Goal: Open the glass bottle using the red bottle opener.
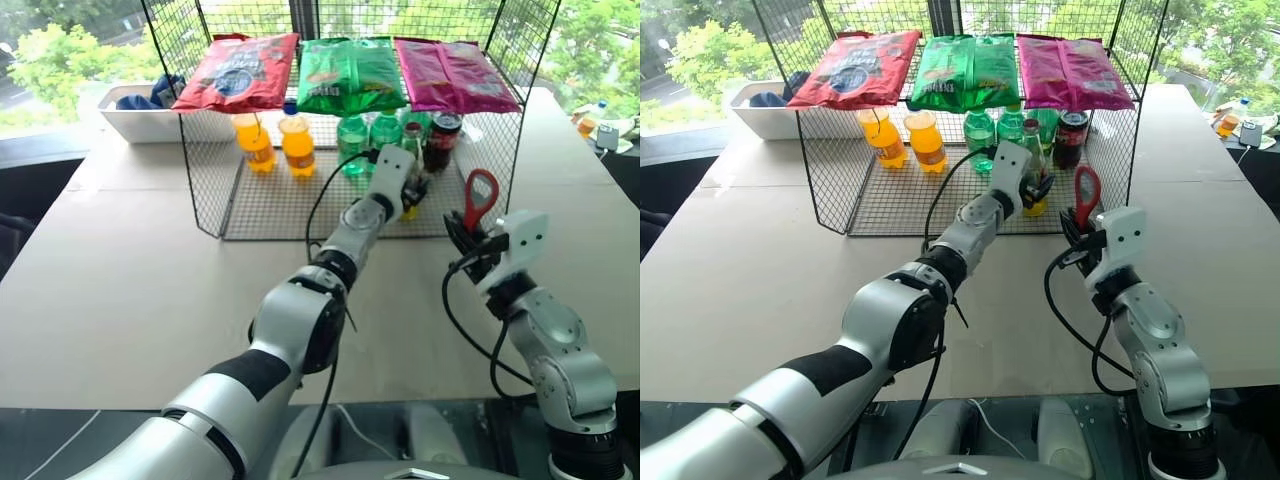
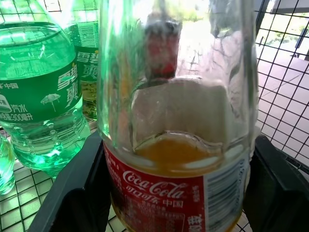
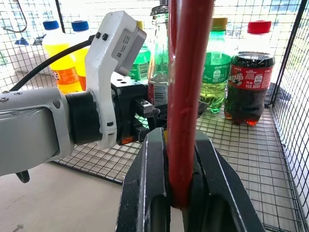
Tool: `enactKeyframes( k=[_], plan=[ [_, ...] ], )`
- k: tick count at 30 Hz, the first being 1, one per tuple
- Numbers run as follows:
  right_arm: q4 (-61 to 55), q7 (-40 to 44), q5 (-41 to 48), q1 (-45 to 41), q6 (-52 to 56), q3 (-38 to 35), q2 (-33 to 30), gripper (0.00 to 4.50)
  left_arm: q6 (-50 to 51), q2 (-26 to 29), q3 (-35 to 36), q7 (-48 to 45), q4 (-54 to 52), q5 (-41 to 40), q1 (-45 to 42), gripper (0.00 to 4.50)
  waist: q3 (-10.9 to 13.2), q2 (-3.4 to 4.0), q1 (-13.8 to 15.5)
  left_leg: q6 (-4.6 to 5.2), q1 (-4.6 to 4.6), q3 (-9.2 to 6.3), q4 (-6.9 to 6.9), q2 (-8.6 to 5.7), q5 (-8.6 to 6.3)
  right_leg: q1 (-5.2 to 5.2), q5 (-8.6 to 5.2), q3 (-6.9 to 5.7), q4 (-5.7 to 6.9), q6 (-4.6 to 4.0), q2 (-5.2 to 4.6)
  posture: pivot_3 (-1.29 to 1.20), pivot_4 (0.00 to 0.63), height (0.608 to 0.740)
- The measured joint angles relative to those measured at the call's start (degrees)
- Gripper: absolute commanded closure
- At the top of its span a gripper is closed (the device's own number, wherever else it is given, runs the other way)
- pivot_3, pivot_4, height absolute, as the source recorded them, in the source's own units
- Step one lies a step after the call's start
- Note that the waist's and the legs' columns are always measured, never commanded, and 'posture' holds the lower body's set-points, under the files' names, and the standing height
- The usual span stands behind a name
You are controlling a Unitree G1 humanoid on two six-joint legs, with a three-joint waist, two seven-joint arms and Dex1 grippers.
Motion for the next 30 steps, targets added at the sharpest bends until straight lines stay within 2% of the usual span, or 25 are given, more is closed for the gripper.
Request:
enactKeyframes(
  k=[3,8,14,19,24,30],
  plan=[
    [0.0,0.0,-0.3,0.0,-0.2,0.3,0.1,4.50,-0.3,0.3,0.4,-3.1,0.0,-0.6,0.1,1.72,0.0,0.00,0.0,0.00,-0.03,-0.01,0.00,-0.01,0.00,-0.02,0.00,0.00,-0.01,0.00,0.00,0.00,0.150,0.740],
    [0.0,0.0,-0.6,0.0,-0.4,0.3,0.5,4.50,-1.8,1.6,1.7,-13.6,-1.0,-2.8,1.7,1.72,0.0,0.00,-0.1,0.00,-0.04,0.00,-0.02,-0.02,0.00,-0.05,0.00,0.00,-0.01,0.00,-0.01,0.00,0.150,0.740],
    [0.5,0.1,-0.7,-0.7,-1.4,-0.5,0.3,4.50,-4.7,8.2,-0.4,-26.0,-11.2,-3.4,10.3,1.72,0.0,0.00,-1.0,-0.01,0.00,0.07,-0.01,0.04,0.00,-0.08,0.00,0.08,0.10,-0.01,0.00,0.00,0.150,0.740],
    [1.8,0.6,-0.7,-2.3,-2.1,-1.4,-0.2,4.50,-2.2,16.1,-4.3,-34.8,-32.0,-4.7,21.9,1.72,0.0,0.01,-1.3,0.00,-0.02,0.06,-0.03,0.17,0.00,-0.09,0.00,0.12,0.23,-0.01,-0.01,0.00,0.150,0.740],
    [3.1,1.1,-0.7,-4.4,-2.5,-2.4,-0.7,4.50,10.8,24.9,-6.5,-43.1,-54.5,-10.4,32.7,1.72,0.0,0.01,-1.3,0.00,-0.02,0.06,-0.02,0.26,0.00,-0.10,0.00,0.15,0.25,-0.02,-0.01,0.00,0.150,0.740],
    [2.9,1.3,-0.7,-7.5,-2.4,-2.1,-1.0,4.50,25.4,30.9,-6.6,-46.8,-73.9,-20.0,39.7,1.72,0.0,0.01,-1.2,-0.01,0.03,0.06,0.02,0.29,0.00,-0.08,-0.01,0.16,0.18,-0.03,-0.01,0.00,0.150,0.740]
  ],
)
